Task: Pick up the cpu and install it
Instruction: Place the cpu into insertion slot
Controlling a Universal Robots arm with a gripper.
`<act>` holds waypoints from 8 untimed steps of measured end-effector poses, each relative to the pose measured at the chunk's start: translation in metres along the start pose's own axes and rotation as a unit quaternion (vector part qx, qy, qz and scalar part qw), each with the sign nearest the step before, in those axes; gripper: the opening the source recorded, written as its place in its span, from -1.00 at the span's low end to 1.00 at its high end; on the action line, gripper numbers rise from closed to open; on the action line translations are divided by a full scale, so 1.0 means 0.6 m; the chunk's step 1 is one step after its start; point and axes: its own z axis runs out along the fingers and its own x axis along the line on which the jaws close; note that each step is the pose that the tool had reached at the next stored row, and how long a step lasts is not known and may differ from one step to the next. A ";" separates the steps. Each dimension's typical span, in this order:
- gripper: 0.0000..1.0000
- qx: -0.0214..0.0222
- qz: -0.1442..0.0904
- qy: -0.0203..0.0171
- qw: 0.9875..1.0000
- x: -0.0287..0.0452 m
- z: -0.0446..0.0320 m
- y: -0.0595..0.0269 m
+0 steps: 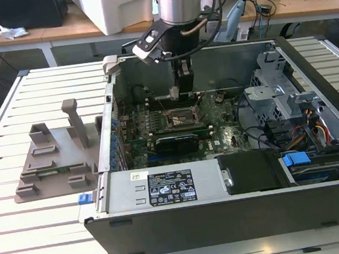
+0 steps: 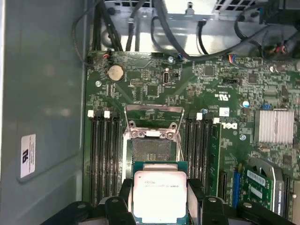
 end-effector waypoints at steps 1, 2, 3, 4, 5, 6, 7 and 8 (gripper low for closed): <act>0.09 0.000 0.017 0.000 1.000 0.000 0.000 0.000; 0.09 0.000 0.027 0.000 1.000 0.000 0.000 0.000; 0.09 0.000 0.034 0.000 0.999 0.000 0.000 0.000; 0.09 -0.001 0.043 0.000 0.999 0.000 0.000 0.000; 0.09 -0.001 0.045 0.000 0.999 0.000 0.000 0.000; 0.09 -0.001 0.044 -0.005 0.999 0.000 0.000 0.000; 0.09 -0.001 0.040 -0.020 0.999 0.000 0.000 0.000; 0.09 -0.001 0.034 -0.021 0.999 0.000 0.000 0.000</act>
